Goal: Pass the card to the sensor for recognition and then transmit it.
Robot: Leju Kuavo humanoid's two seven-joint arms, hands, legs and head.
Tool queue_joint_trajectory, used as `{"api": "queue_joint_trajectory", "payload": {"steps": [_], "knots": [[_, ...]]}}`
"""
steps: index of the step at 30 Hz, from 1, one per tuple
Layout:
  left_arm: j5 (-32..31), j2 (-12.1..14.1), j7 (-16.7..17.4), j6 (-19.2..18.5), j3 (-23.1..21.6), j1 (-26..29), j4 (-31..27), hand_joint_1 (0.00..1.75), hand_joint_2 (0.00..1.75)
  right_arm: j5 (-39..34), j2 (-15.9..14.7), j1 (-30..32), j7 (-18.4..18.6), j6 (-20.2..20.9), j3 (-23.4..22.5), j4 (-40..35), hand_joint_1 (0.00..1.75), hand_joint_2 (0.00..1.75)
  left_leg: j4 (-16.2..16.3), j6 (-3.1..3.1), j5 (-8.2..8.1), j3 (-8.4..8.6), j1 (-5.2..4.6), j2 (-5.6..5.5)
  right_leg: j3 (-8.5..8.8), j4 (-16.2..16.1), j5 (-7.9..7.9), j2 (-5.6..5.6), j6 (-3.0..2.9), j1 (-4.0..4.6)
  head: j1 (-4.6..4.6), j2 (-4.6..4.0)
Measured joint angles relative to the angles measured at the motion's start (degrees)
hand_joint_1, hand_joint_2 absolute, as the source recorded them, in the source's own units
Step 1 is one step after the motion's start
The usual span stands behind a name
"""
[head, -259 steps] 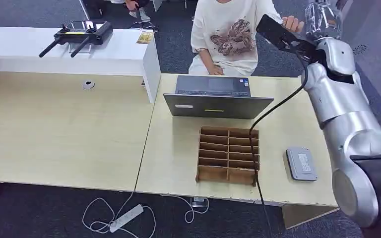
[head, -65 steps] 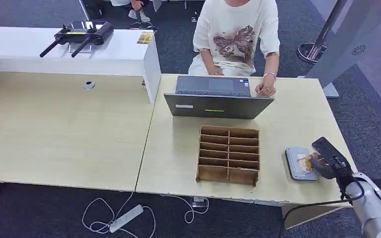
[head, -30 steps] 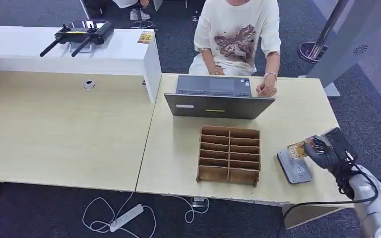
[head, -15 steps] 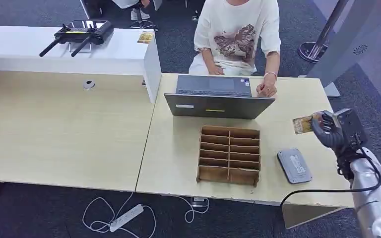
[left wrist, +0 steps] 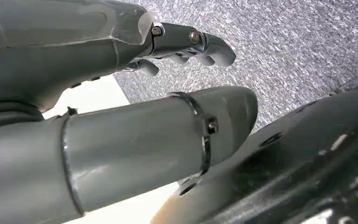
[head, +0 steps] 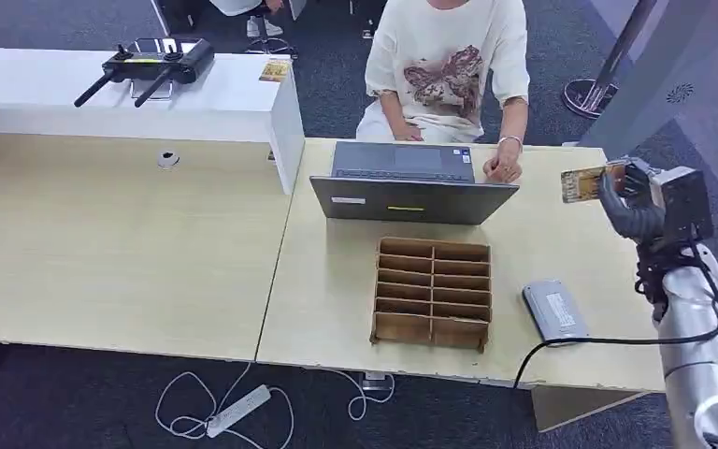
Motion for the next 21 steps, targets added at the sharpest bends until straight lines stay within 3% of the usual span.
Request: {"api": "queue_joint_trajectory", "payload": {"steps": [11,15,18,21], "knots": [[-0.20,-0.28,0.00,0.00,0.00,-0.09,0.00,0.00,0.00,0.05,2.95,-2.89,-0.74,-5.97,-0.37,-5.05,1.75,1.75,0.00,0.00,0.01,0.00,0.00,-0.02,-0.01,0.01,0.00,-0.01,0.00,0.00,-0.02,0.00],[-0.55,-0.28,-0.11,-0.02,-0.02,-0.11,0.00,0.00,0.00,13.64,3.17,-4.75,2.06,-16.38,2.58,-5.75,1.75,1.75,0.00,0.00,0.01,-0.03,-0.01,0.04,-0.04,0.04,0.01,0.04,0.00,0.00,0.00,0.00],[-0.83,-0.28,-0.28,-0.04,0.00,-0.15,0.00,0.00,0.00,20.72,3.21,-7.09,4.13,-20.33,6.50,-5.73,1.75,1.75,0.00,0.00,0.01,0.00,0.00,0.10,-0.05,0.03,0.01,0.11,-0.01,0.00,-0.02,0.00],[-1.12,-0.31,-0.44,-0.09,-0.02,-0.13,0.00,0.00,0.00,33.41,3.36,-9.72,7.47,-27.58,10.72,-4.92,1.75,1.75,0.00,-0.01,0.03,-0.03,0.01,0.03,-0.06,0.04,0.01,0.03,-0.01,0.00,-0.02,0.00]]}}
